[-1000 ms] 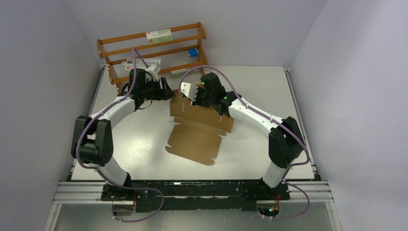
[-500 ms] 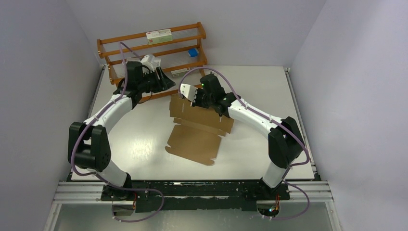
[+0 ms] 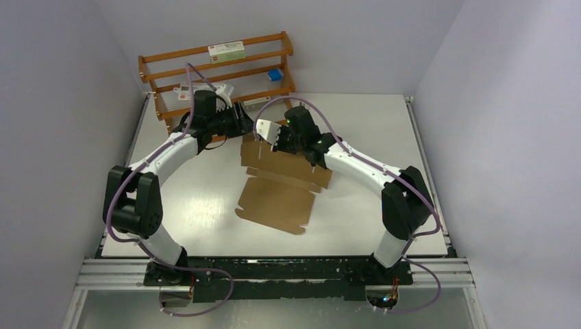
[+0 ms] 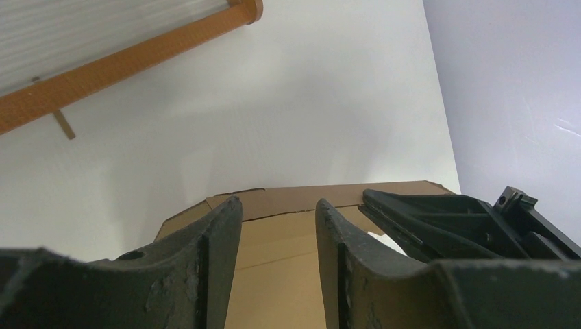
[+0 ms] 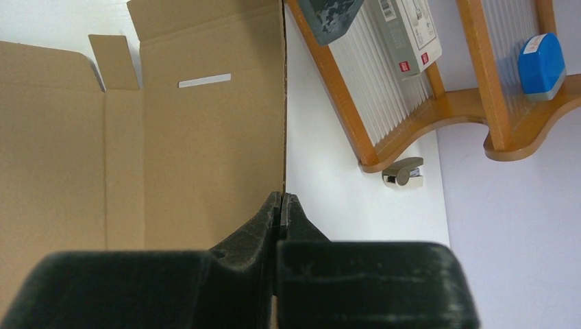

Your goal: Fold the paper box

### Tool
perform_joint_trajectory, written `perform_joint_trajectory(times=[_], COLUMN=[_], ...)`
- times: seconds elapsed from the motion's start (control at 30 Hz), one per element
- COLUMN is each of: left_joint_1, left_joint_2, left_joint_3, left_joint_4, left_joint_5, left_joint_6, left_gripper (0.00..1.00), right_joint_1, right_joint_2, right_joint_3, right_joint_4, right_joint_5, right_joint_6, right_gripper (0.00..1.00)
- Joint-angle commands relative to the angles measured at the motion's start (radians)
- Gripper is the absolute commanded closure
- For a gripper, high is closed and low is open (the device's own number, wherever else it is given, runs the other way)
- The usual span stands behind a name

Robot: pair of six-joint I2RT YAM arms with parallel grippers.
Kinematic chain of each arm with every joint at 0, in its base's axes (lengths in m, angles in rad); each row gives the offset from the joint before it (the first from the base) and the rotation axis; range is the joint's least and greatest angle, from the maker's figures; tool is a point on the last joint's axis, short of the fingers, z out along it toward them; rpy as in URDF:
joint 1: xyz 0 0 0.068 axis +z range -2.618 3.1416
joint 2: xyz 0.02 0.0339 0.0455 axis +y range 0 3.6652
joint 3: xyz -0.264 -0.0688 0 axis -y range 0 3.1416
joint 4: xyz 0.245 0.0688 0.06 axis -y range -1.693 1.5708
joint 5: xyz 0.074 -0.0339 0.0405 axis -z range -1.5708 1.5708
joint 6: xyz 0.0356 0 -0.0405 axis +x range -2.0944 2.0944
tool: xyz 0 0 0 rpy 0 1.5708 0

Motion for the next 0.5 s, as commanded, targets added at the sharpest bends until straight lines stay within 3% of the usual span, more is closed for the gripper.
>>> perform_joint_trajectory(times=[0.0,0.47], left_joint_1=[-0.018,-0.062], left_joint_2=[-0.005,-0.009], left_joint_3=[-0.001,-0.037], left_joint_4=[-0.009,-0.036], left_joint_5=[0.031,0.028], left_joint_6=[-0.018,-0.032], left_gripper=[0.51,0.52], right_joint_1=[0.004,0.006], right_joint_2=[-0.023,-0.016], right_joint_3=[-0.007,-0.009], right_joint_4=[0.047,0.073], right_joint_5=[0.010,0.011], right_joint_6=[-0.006,-0.005], right_gripper=[1.00,1.00])
